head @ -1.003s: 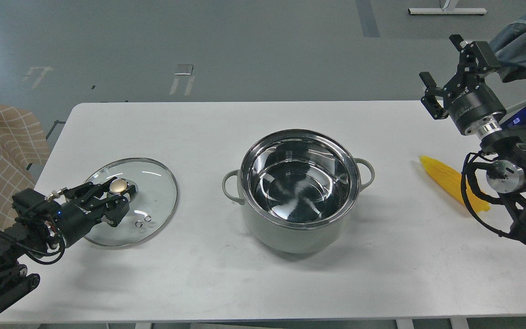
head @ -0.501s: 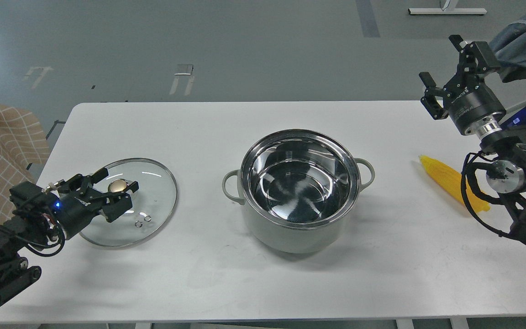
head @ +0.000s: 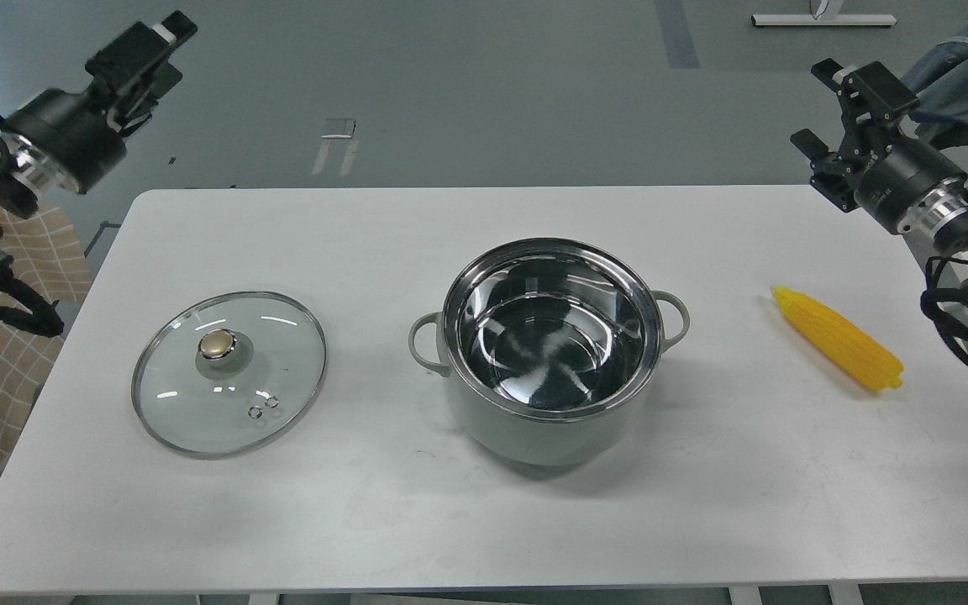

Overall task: Open pot and put corn in
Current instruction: 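Release the lid and raise the left gripper away, then reach the right gripper down and grasp the yellow corn cob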

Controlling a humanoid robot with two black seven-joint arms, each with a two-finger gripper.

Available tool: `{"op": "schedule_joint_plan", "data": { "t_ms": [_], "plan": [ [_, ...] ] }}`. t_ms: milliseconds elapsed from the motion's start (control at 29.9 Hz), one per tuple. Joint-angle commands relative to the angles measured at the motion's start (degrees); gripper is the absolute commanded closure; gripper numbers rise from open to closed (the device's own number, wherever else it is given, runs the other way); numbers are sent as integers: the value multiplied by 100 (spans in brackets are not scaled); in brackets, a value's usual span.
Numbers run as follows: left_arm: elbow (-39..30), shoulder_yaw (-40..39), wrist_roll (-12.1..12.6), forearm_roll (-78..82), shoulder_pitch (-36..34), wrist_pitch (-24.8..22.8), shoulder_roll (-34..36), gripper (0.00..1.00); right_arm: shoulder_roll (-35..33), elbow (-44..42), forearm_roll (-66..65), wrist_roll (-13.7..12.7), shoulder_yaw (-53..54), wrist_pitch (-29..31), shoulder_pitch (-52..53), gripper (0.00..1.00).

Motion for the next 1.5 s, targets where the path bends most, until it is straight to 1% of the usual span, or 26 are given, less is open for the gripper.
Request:
{"op": "schedule_joint_plan", "data": {
  "t_ms": [0,33,67,100,167,301,401,501,568,903,969,1103,1170,1203,1237,1337,1404,1471],
  "plan": [
    [7,-367,0,-930,-167,-654,-234,5,-619,459,-1096,0,-667,-30,314,1],
    [7,-525,0,-1054,-167,-673,-366,5,-874,635,-1570,0,-878,-82,384,1],
    [7,-587,0,-1073,-167,-682,-428,5,-981,715,-1845,0,-958,-126,411,1],
    [7,-666,0,-1073,-167,-691,-516,5,-1147,829,-2387,0,-1098,-240,455,1],
    [7,-685,0,-1073,-167,-691,-587,4,-1271,874,-2908,0,-1196,-337,482,1],
    [-19,-693,0,-1082,-167,-699,-701,4,-1491,865,-4646,0,-1573,-601,394,1],
    [-45,-693,0,-1082,-167,-708,-702,4,-1492,795,-5414,0,-1925,-855,368,1],
    [-124,-693,0,-1082,-150,-708,-702,4,-1422,576,-5688,0,-2329,-1207,280,1],
    [-159,-711,0,-1082,-150,-700,-702,4,-1343,436,-5697,0,-2505,-1304,201,1],
    [-282,-711,0,-1082,-132,-682,-702,4,-508,-206,-5758,0,-2866,-1357,-19,1],
    [-283,-711,0,-1082,-123,-682,-693,4,-315,-487,-5785,0,-3041,-1366,-45,1],
    [-291,-720,0,-1082,-115,-691,-675,4,-104,-699,-5785,0,-3384,-1655,-63,2],
    [-291,-720,0,-1082,-115,-691,-666,4,20,-830,-5785,0,-3543,-1753,-55,5],
    [-300,-720,0,-1082,-115,-699,-658,4,81,-874,-5785,0,-3630,-1779,-63,12],
    [-300,-720,0,-1082,-115,-699,-658,4,134,-884,-5785,0,-3683,-1796,-63,24],
    [-326,-720,0,-1082,-115,-691,-658,4,152,-884,-5785,0,-3736,-1814,-72,55],
    [-344,-720,0,-1082,-106,-691,-658,4,178,-884,-5785,0,-3736,-1823,-116,60],
    [-379,-720,0,-1082,-106,-691,-658,4,187,-875,-5785,0,-3736,-1823,-125,76]
  ]
}}
